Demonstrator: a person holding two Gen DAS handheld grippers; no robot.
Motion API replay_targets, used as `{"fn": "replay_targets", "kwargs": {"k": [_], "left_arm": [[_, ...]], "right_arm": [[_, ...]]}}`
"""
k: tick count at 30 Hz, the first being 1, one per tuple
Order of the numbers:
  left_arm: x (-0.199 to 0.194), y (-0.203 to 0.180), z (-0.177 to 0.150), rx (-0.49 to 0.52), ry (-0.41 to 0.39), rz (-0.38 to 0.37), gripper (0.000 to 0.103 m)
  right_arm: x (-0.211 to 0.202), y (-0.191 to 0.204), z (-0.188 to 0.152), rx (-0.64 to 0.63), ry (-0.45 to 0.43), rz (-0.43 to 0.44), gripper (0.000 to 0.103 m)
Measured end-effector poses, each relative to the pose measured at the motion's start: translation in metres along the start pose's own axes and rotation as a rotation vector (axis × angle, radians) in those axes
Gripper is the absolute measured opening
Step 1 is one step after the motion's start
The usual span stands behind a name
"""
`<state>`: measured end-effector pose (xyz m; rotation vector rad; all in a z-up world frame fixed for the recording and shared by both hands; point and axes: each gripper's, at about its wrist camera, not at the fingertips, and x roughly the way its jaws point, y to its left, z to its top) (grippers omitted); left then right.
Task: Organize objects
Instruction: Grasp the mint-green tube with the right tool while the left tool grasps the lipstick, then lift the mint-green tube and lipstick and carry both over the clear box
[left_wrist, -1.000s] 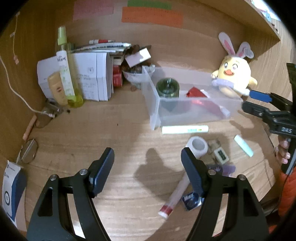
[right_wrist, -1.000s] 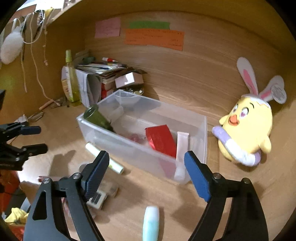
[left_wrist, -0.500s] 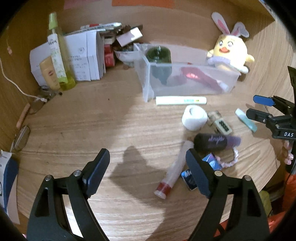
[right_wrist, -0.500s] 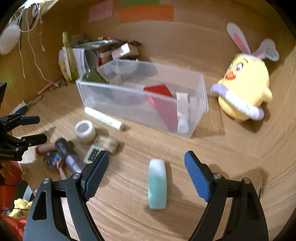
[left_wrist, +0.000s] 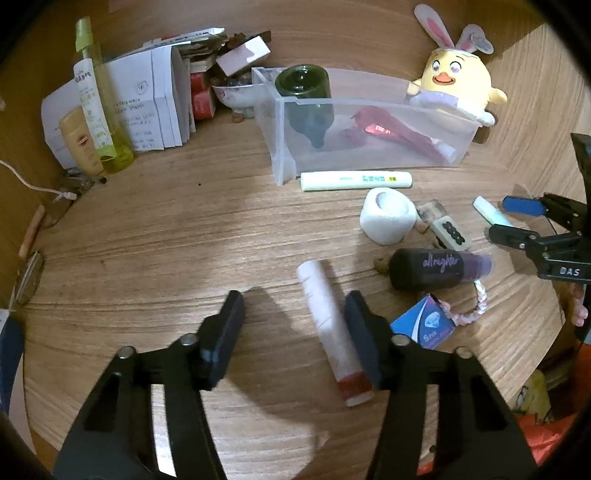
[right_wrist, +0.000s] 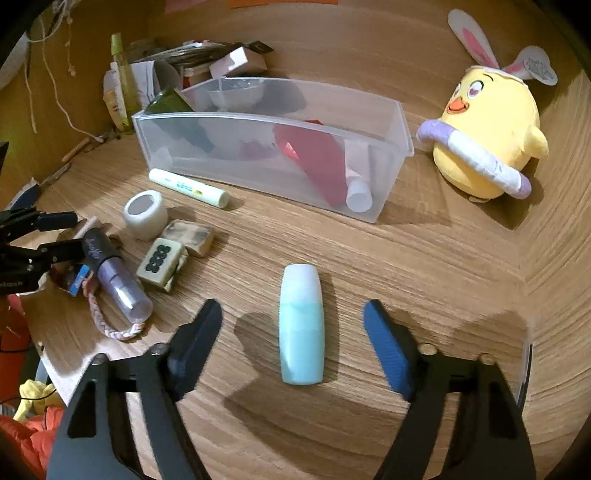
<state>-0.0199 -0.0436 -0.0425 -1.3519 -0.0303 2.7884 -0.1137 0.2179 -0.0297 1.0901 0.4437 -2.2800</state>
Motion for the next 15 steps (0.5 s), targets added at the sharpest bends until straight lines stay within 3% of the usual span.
{"fn": "replay_targets", "kwargs": {"k": [2, 4, 5, 7, 15], "left_arm": [[0.000, 0.001, 0.001, 0.000, -0.008, 0.005, 0.037], [0.001, 0.003, 0.001, -0.005, -0.015, 0.013, 0.028], [0.000, 0.004, 0.001, -0.010, -0.018, 0.010, 0.021], [0.000, 0.007, 0.001, -0.024, -0.020, -0.001, 0.014], [-0.006, 0.012, 0.002, -0.056, -0.061, 0.012, 0.014]], "right_arm": [[0.004, -0.001, 0.000, 0.001, 0.016, 0.006, 0.051], [0.006, -0.002, 0.001, 0.010, 0.017, 0.021, 0.043], [0.006, -0.002, 0.001, 0.014, 0.016, 0.029, 0.032], [0.006, -0.003, 0.001, 0.020, 0.015, 0.035, 0.023], [-0.001, -0.005, 0.002, 0.036, -0.033, 0.031, 0.023]]}}
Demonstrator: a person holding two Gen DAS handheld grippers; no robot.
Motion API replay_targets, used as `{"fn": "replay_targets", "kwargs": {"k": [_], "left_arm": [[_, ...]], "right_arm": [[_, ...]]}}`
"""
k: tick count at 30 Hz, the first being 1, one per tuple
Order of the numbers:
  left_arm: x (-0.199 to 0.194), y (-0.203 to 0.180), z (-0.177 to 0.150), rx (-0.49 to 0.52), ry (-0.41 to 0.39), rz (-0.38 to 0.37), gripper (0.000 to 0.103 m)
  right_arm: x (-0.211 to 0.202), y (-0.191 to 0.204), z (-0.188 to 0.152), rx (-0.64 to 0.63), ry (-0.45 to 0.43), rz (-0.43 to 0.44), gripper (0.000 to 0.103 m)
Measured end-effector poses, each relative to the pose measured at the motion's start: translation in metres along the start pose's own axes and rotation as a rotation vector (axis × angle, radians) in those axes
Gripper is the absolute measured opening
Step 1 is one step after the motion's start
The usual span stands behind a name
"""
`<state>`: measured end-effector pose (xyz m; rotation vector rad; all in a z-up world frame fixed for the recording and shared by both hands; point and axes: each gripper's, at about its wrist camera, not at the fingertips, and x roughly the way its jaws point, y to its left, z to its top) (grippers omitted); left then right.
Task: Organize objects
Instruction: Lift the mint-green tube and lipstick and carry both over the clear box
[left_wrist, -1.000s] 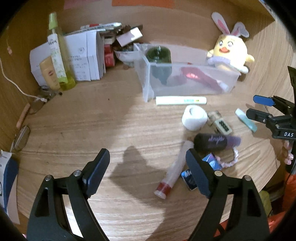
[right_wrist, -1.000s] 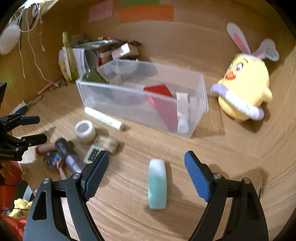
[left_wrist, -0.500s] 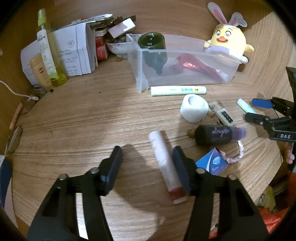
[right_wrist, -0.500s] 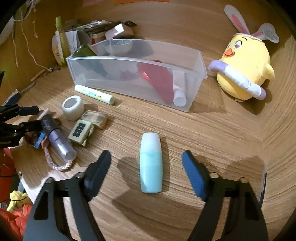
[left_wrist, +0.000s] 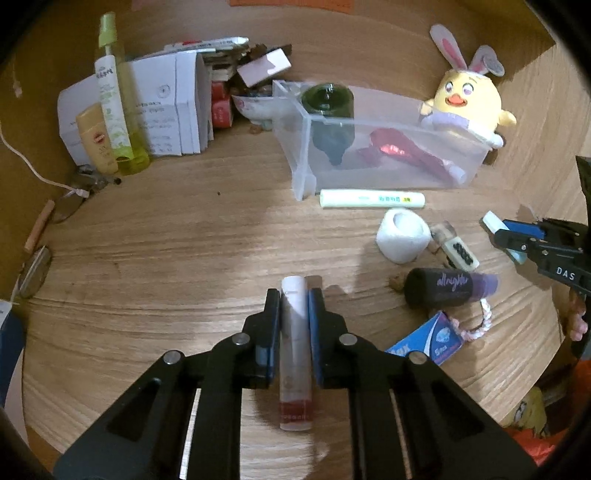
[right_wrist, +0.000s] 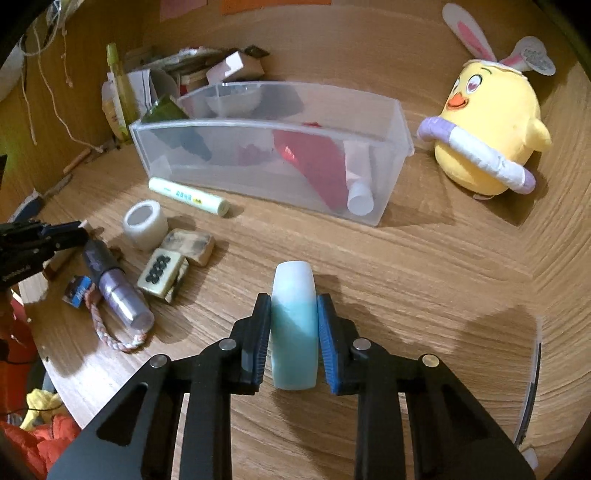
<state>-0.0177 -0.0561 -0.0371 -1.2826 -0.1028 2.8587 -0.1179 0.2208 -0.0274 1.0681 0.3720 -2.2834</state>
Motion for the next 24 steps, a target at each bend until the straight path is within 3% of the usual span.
{"fn": "replay_targets", "kwargs": {"k": [24], "left_arm": [[-0.062, -0.005, 0.053, -0.056, -0.243, -0.040, 0.014]], "right_arm": [[-0.052, 0.002, 0.039, 0.036, -0.222, 0.054, 0.023]]}}
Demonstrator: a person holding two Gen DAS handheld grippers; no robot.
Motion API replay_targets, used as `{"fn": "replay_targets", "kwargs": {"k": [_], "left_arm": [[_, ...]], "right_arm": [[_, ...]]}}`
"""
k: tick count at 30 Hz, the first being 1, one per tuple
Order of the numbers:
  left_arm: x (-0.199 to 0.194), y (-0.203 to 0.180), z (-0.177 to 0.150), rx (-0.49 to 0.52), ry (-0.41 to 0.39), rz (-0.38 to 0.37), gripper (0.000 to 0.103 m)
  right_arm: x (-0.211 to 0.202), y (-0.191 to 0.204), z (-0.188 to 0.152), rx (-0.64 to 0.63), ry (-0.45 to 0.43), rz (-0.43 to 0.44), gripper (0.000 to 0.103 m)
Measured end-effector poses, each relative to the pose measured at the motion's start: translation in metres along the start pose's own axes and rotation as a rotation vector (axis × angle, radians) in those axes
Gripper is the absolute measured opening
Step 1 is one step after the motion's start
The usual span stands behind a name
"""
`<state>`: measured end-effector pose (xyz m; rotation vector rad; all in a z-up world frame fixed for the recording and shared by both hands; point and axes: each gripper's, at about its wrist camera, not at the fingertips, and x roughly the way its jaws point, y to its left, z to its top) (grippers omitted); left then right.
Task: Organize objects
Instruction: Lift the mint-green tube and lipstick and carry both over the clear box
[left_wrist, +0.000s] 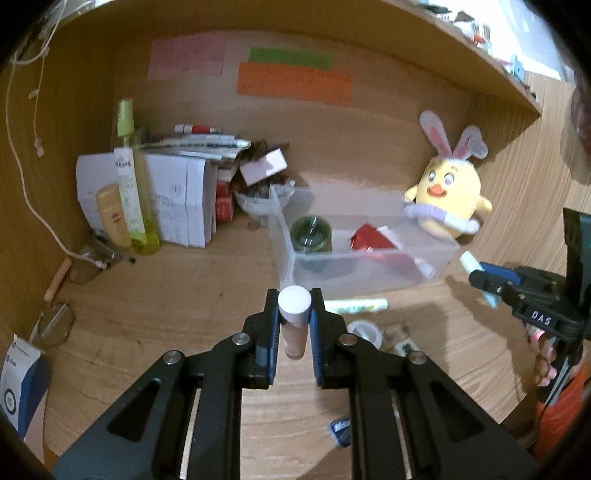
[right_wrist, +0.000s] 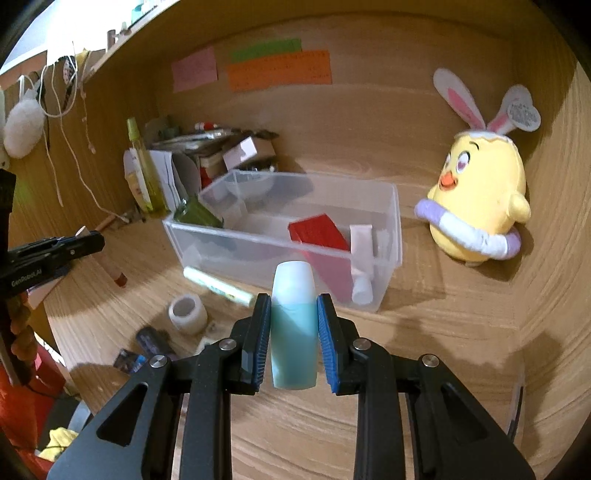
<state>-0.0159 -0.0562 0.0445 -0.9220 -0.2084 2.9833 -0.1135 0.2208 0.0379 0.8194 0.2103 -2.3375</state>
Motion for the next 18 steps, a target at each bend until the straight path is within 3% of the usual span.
{"fn": "replay_targets", "kwargs": {"k": [18], "left_arm": [[0.006, -0.019, 0.053, 0.020, -0.112, -0.050, 0.014]], "right_arm": [[0.002, 0.003, 0.050, -0.014, -0.101, 0.022, 0.023]]}}
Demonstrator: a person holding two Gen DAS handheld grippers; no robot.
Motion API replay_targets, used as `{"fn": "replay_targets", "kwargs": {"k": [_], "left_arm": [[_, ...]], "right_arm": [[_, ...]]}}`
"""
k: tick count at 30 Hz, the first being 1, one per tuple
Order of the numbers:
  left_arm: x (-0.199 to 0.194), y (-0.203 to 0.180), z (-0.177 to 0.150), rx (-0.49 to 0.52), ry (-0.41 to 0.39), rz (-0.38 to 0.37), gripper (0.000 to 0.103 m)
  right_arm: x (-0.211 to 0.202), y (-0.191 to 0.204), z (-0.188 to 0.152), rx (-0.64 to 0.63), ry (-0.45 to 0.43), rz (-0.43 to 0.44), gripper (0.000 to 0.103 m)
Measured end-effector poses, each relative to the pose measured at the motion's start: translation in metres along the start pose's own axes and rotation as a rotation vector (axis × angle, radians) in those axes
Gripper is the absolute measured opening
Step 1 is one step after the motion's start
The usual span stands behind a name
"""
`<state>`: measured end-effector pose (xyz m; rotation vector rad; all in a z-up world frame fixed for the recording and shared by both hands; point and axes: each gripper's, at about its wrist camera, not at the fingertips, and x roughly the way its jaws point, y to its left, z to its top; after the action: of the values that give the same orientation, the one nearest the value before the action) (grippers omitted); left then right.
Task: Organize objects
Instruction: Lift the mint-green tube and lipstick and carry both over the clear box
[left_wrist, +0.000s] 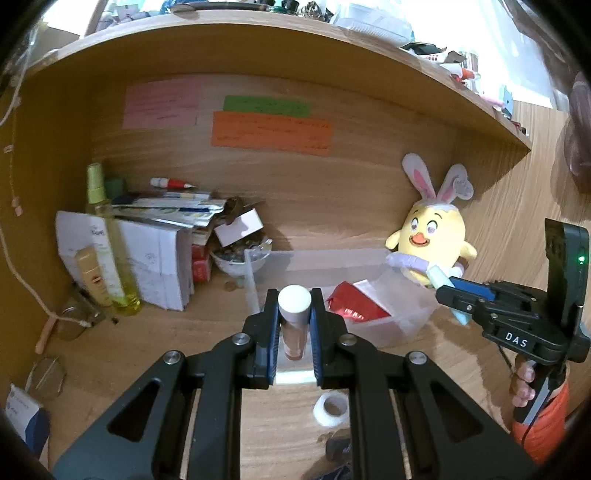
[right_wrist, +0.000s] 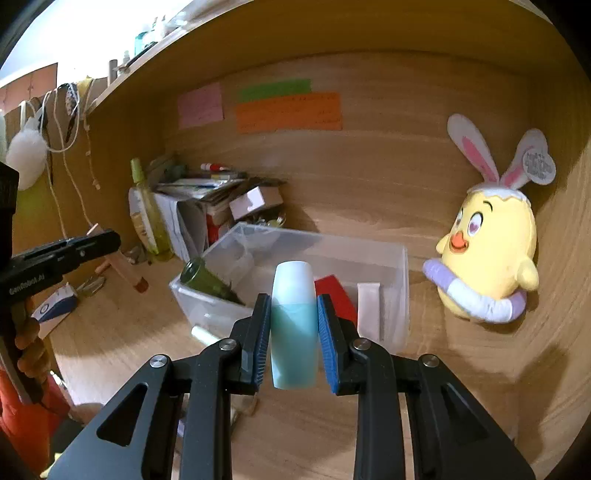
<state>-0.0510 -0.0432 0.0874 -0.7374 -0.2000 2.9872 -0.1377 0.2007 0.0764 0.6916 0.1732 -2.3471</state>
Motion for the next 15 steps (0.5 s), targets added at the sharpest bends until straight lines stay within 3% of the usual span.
{"fn": "replay_targets", "kwargs": {"k": [15], "left_arm": [[0.056, -0.014, 0.024, -0.011, 0.055, -0.046, 0.014]], "right_arm": [[0.041, -0.018, 0.036, 0.004, 0.021, -0.049, 0.023]]}}
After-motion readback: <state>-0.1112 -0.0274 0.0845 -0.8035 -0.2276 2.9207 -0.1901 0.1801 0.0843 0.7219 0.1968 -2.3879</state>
